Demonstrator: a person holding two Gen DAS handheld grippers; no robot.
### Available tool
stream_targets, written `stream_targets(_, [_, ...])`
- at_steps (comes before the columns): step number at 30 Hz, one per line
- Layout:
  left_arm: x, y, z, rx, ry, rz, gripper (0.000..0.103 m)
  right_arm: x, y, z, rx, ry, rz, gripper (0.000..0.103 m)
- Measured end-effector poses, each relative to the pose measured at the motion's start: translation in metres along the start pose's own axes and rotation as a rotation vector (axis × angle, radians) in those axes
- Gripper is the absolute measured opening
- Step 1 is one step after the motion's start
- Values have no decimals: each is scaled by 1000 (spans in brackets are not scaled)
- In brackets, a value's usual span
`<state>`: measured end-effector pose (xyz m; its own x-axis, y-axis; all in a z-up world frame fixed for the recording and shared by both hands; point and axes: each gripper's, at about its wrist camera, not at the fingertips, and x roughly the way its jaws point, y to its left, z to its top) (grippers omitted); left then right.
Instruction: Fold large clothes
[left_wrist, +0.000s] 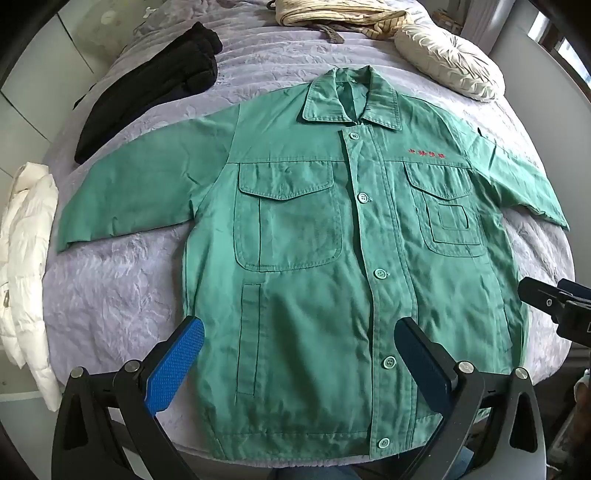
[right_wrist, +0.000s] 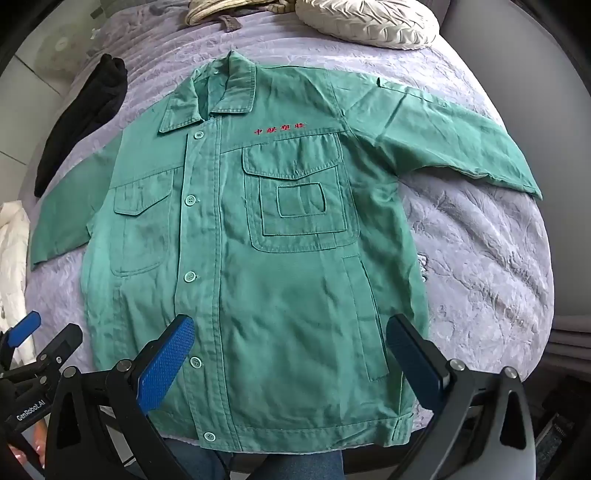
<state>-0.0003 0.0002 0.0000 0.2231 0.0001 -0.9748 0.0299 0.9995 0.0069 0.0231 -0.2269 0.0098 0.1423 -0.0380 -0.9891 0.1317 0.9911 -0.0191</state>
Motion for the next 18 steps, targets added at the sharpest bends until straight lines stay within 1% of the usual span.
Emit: stream_targets(18, [0,2,-2,-7,-6,4,103,-1,2,-2,-1,-1,-2,103])
